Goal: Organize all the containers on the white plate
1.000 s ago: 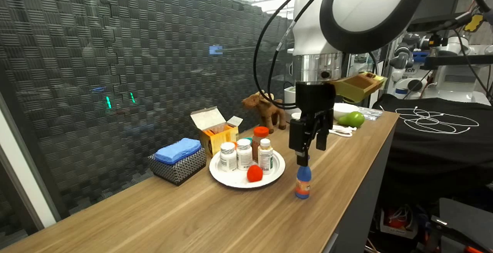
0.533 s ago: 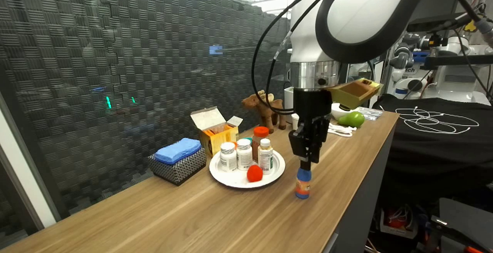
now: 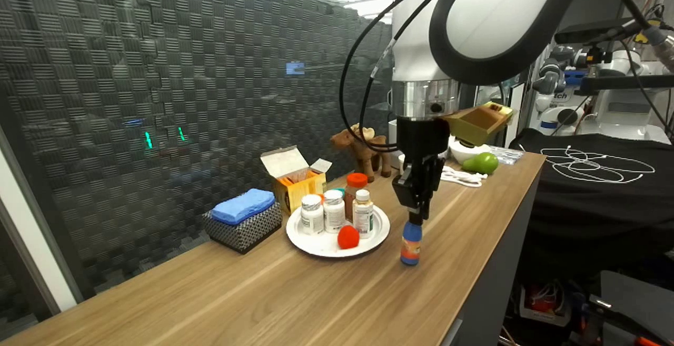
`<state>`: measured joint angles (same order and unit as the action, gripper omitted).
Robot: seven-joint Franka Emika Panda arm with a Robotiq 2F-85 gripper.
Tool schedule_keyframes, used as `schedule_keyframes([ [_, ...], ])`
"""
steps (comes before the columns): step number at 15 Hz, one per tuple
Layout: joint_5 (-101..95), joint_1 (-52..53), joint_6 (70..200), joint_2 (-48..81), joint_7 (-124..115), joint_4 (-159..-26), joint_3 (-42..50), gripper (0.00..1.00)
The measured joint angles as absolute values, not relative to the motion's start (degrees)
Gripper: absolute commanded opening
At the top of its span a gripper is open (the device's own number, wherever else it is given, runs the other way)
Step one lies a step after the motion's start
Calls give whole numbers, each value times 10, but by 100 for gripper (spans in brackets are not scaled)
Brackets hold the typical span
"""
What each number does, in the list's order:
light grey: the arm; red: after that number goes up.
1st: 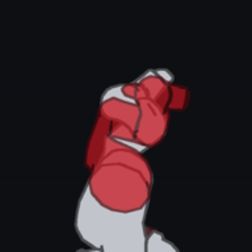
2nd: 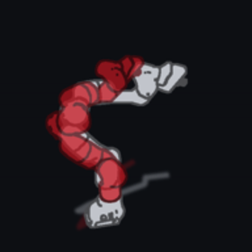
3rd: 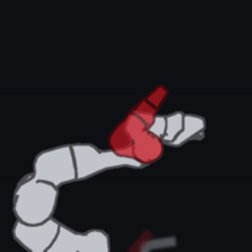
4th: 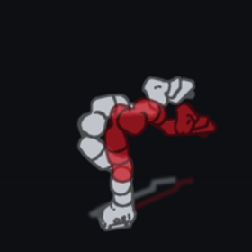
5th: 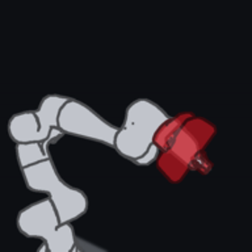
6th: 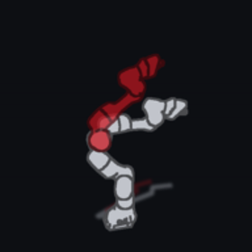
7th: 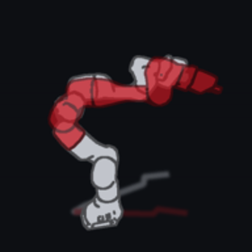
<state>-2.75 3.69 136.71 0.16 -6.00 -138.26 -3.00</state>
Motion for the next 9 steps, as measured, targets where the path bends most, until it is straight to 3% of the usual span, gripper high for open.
schedule_keyframes([
  [9,-60,54,1354,-21,-57,-1325,-59,9],
])
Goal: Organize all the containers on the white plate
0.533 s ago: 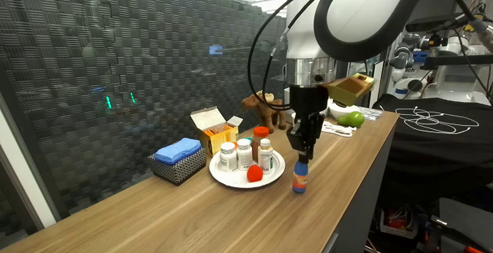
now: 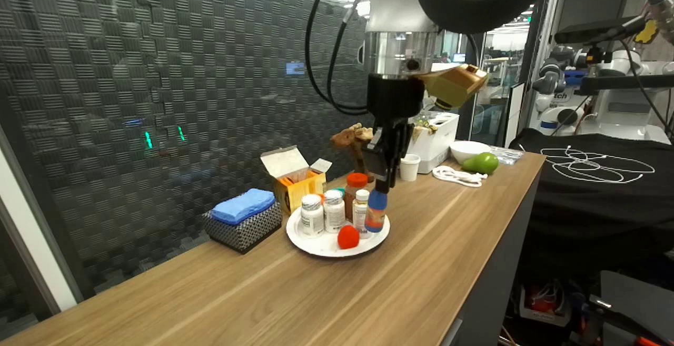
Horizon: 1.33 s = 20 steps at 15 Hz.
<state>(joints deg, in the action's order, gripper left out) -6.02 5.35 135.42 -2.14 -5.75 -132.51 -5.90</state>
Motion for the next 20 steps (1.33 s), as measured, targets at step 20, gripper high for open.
schedule_keyframes([
  [20,-71,68,1354,122,62,-1177,-70,9],
])
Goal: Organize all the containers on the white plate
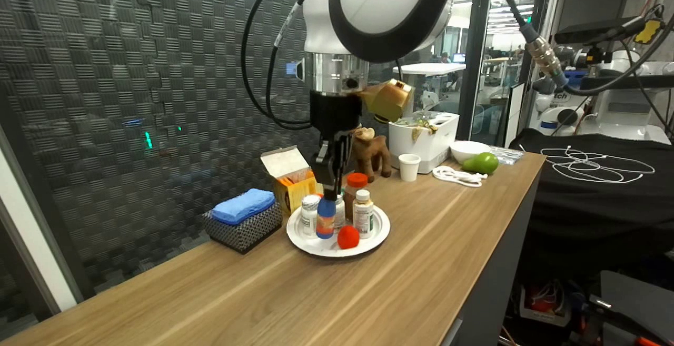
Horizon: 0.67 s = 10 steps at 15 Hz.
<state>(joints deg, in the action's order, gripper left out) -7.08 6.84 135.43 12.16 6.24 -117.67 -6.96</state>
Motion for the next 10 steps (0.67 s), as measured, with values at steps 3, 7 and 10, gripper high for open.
schedule_keyframes([
  [3,-77,68,1354,131,66,-1172,-68,9],
  [7,-101,68,1354,146,66,-1164,-62,9],
  [10,-111,68,1356,157,67,-1157,-57,10],
])
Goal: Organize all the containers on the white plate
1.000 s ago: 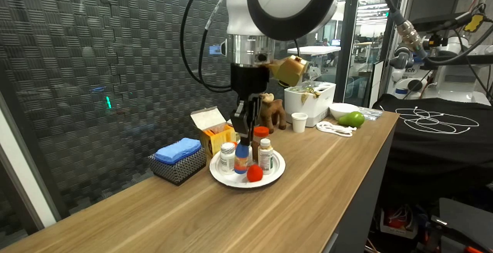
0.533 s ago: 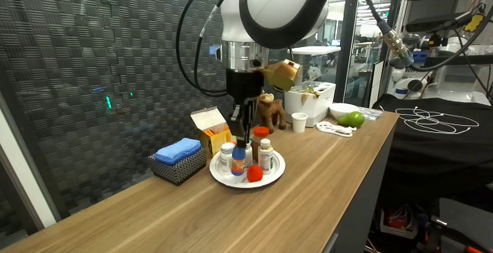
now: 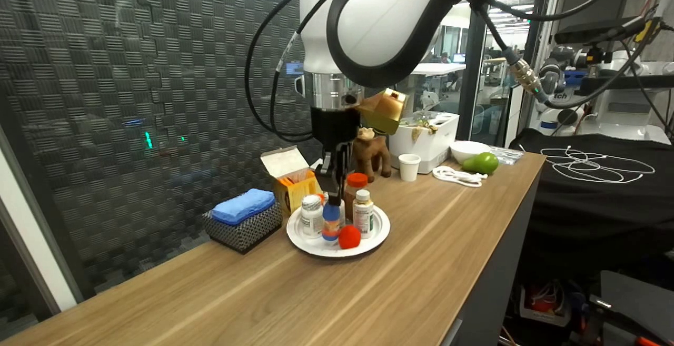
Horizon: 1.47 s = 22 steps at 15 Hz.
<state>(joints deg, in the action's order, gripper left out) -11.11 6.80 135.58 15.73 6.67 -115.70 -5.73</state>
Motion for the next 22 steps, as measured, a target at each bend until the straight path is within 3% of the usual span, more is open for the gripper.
schedule_keyframes([
  [8,-104,61,1357,174,91,-1147,-56,12],
  [9,-103,60,1356,175,94,-1147,-56,36],
  [10,-102,59,1356,177,96,-1147,-56,47],
  [17,-99,58,1354,179,99,-1144,-56,97],
  [22,-96,56,1354,174,98,-1143,-56,100],
])
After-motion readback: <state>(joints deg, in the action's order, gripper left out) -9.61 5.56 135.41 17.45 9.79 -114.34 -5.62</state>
